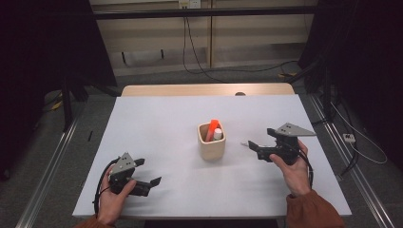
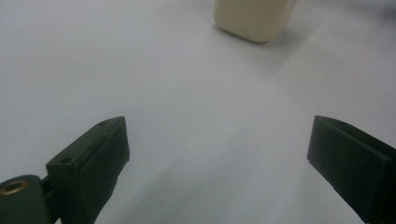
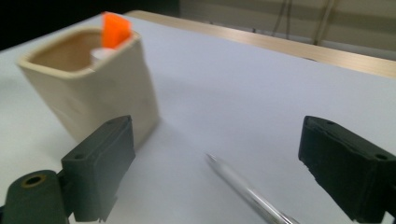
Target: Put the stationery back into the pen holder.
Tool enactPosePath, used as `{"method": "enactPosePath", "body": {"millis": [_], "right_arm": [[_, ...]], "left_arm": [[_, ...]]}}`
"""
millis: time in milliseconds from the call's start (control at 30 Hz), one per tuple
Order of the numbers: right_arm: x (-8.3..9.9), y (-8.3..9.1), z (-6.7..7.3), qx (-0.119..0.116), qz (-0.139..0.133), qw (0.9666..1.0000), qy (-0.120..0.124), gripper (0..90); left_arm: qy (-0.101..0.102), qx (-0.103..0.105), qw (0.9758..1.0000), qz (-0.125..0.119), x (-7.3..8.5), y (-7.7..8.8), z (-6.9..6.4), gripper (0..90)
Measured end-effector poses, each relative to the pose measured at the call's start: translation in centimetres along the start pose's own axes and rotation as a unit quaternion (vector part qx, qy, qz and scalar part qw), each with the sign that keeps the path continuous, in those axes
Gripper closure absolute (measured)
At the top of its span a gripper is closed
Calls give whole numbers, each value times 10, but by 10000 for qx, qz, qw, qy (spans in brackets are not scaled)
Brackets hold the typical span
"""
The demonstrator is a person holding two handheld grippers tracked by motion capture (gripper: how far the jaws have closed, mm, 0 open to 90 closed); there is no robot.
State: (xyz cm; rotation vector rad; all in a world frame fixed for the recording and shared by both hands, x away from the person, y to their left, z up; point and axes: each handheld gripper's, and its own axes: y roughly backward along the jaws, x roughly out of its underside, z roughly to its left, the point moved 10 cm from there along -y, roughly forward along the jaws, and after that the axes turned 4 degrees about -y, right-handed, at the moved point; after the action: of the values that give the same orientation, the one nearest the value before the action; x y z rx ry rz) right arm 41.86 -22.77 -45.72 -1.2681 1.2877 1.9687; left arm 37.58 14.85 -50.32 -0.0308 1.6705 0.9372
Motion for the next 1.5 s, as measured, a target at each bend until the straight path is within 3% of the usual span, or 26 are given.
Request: {"method": "enactPosePath", "body": {"millis": [267, 400, 500, 667, 733, 867, 1033, 1167, 1400, 1500], "right_arm": [[13, 9, -35, 228, 376, 9987, -271, 179], [21, 9, -50, 420, 669, 9965, -284, 249], [24, 5, -57, 379, 829, 9955, -245, 272], [28, -8, -72, 476, 987, 9935, -313, 535], [35, -12, -75, 411, 1129, 9914, -518, 690], [42, -17, -79, 390, 1328, 9892, -481, 878], [48, -22, -81, 530, 1540, 9860, -372, 900], [50, -24, -84, 606, 1552, 9855, -318, 900], [56, -28, -87, 611, 1671, 9834, -346, 900], [61, -29, -88, 644, 1792, 9810, -382, 900]], "left_arm": [[-38, -16, 10000, -9, 0, 0, 0, 58], [-32, -19, 10000, -21, 0, -1, 0, 58], [-42, -8, 10000, -18, 0, -1, 0, 58], [-35, -22, 10000, 15, 0, 0, 1, 58], [-33, -25, 10000, 12, 0, 0, 1, 57], [-45, -5, 10000, -12, 0, 0, 0, 58], [-40, -14, 10000, 22, 0, 0, 1, 57], [-20, -6, 10000, 17, 0, 0, 0, 57], [-26, -13, 10000, 10, 0, 1, 1, 57], [-18, -53, 10000, -40, -1, 1, 2, 57]]}}
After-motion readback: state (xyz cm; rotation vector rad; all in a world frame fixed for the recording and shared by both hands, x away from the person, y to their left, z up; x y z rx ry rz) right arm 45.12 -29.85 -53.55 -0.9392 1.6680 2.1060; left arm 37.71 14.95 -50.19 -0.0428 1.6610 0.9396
